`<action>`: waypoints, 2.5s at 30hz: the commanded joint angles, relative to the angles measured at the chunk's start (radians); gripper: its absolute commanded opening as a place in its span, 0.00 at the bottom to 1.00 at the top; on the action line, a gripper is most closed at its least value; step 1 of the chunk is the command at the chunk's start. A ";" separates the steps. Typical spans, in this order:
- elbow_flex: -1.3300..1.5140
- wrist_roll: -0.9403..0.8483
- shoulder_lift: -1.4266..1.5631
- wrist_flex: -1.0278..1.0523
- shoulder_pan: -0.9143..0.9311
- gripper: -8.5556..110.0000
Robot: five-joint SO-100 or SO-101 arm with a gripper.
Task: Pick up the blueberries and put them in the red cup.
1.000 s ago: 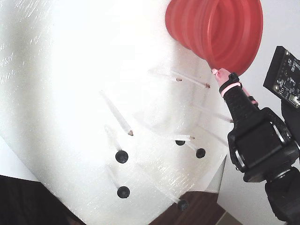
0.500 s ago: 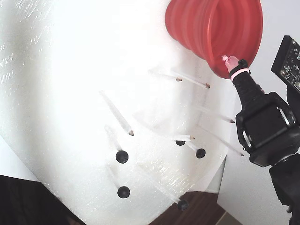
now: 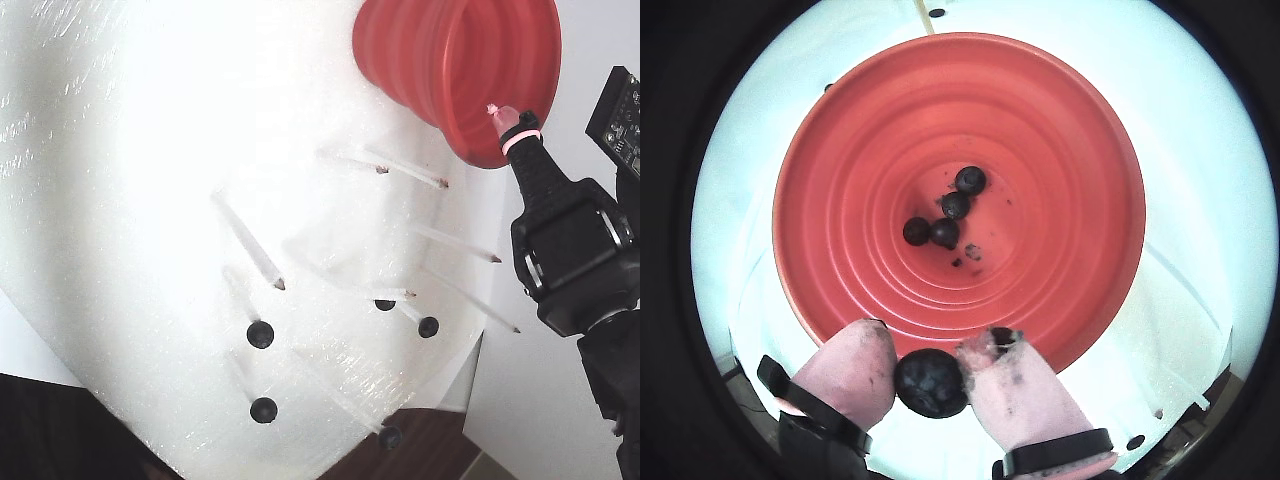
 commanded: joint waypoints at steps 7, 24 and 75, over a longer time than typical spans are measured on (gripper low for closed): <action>-0.091 0.021 0.029 -0.035 -0.009 0.22; -0.025 0.008 0.149 0.034 -0.006 0.21; 0.227 -0.055 0.523 0.302 0.118 0.21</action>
